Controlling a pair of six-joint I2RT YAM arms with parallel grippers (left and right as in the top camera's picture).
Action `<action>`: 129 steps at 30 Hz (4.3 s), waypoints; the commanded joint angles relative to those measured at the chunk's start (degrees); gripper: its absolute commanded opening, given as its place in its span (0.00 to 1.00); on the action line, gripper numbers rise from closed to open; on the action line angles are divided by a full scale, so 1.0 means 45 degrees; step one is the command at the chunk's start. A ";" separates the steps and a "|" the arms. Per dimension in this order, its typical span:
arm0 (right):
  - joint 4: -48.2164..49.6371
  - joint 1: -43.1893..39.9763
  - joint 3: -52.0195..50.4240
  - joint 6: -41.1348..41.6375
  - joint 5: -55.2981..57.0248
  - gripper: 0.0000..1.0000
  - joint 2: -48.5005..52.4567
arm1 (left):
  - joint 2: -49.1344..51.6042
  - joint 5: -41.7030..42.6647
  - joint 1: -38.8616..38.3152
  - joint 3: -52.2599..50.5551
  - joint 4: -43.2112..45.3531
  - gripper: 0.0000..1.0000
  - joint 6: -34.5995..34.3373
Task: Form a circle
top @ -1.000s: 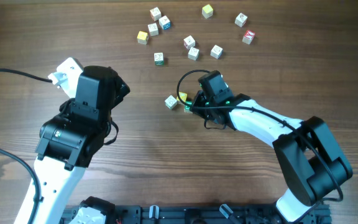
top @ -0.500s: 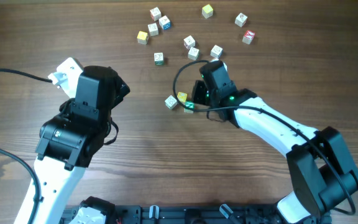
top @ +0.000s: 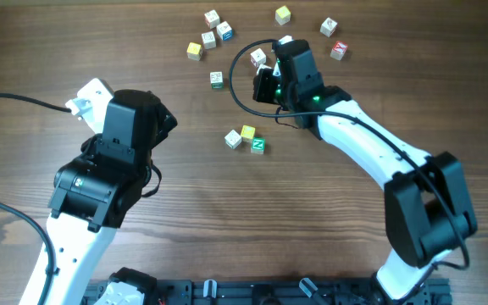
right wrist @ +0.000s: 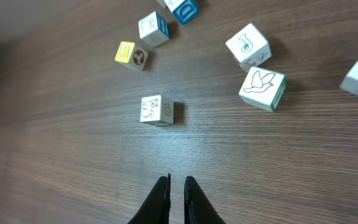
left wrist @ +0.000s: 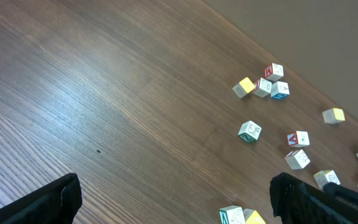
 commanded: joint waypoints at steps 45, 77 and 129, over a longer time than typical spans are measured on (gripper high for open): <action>-0.1695 0.1617 0.0243 0.0743 0.0471 0.05 0.2079 | 0.0015 -0.0214 0.0107 0.0141 0.0024 1.00 0.0199; -0.2147 0.1617 0.0243 0.0073 -0.0544 0.05 0.2079 | 0.0015 -0.0214 0.0107 0.0141 0.0024 1.00 0.0199; -0.5391 0.2880 0.0238 0.0729 0.1243 0.05 0.0719 | 0.0015 -0.0214 0.0107 0.0141 0.0024 1.00 0.0199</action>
